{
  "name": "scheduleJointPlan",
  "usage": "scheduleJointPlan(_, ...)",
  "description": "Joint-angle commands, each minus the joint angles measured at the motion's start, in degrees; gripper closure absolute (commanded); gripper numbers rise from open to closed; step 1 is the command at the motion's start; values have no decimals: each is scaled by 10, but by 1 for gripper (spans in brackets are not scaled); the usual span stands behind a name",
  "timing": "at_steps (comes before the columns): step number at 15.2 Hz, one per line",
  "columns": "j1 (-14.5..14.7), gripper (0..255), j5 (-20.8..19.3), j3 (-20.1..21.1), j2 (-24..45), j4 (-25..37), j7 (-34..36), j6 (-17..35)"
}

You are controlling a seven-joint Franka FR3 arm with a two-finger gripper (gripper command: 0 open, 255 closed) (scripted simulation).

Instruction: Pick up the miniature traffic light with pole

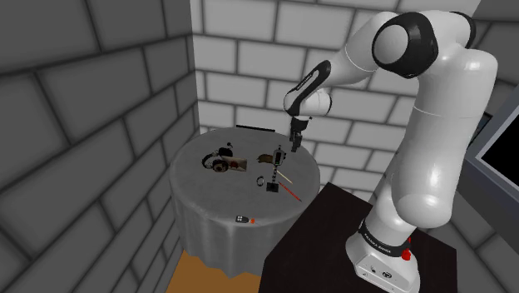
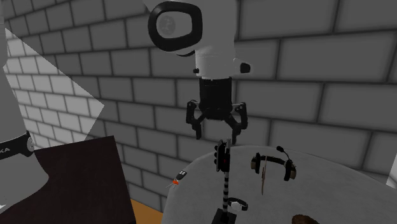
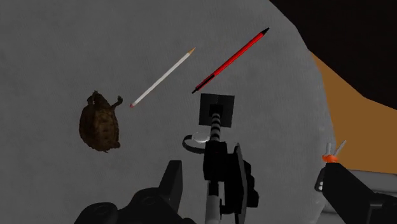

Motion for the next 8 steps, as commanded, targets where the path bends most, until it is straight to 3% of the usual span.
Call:
scheduleJointPlan(1,-22,0,66,28,56,35,-73,9)
scheduleJointPlan(2,-37,0,91,44,81,53,-102,11)
scheduleJointPlan(8,-64,0,136,78,125,64,-139,38)
